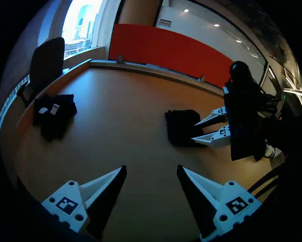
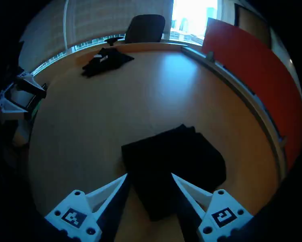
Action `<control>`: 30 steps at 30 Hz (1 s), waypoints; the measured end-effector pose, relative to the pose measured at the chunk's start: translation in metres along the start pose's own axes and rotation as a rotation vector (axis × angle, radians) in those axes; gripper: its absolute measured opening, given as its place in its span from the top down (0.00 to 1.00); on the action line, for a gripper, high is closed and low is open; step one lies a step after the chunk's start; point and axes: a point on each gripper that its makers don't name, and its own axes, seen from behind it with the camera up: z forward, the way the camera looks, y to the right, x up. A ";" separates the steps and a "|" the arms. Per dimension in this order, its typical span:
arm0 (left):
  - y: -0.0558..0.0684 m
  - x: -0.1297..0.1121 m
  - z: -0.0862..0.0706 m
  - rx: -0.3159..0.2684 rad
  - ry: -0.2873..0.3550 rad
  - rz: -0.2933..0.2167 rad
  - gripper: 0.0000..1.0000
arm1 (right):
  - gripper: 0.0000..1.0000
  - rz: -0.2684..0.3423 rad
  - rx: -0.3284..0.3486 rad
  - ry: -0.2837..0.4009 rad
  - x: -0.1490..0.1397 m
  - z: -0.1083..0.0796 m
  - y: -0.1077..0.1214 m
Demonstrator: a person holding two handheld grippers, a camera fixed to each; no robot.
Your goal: Fold towel
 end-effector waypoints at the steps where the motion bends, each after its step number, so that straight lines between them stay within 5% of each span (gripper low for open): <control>1: 0.000 0.000 0.000 0.000 0.000 0.000 0.08 | 0.35 0.004 -0.003 -0.001 -0.003 -0.002 0.001; 15: 0.000 0.004 0.002 0.000 0.003 0.006 0.08 | 0.35 0.079 -0.051 -0.009 -0.040 -0.031 0.009; 30: 0.003 0.003 0.002 -0.001 0.004 0.009 0.08 | 0.35 0.111 -0.055 -0.051 -0.068 -0.029 0.006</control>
